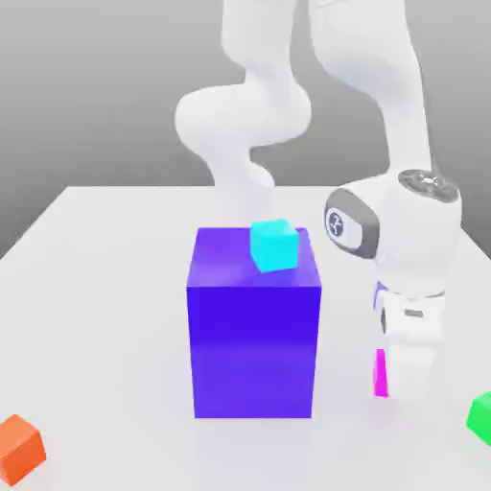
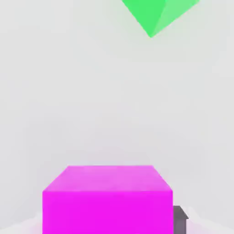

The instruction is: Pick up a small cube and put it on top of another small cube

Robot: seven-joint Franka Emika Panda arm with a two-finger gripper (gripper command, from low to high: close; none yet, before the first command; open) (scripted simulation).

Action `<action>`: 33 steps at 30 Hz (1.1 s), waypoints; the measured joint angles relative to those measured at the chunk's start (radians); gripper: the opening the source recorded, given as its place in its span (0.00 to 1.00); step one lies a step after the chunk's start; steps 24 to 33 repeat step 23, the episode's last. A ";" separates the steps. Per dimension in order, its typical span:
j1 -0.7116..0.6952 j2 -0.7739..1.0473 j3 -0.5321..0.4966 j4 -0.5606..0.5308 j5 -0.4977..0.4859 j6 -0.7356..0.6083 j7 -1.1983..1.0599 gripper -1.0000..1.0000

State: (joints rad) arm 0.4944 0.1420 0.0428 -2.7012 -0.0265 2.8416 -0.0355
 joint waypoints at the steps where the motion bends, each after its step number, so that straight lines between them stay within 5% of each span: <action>1: -0.003 -0.007 0.012 0.018 -0.001 -0.025 -0.021 0.00; 12: 0.025 0.088 0.124 0.362 -0.043 -0.281 -0.368 0.00; 16: 0.043 0.208 0.110 0.398 -0.083 -0.197 -0.370 0.00; 17: 0.044 0.234 0.108 0.401 -0.094 -0.174 -0.364 1.00; 33: 0.046 0.247 0.105 0.402 -0.099 -0.162 -0.361 1.00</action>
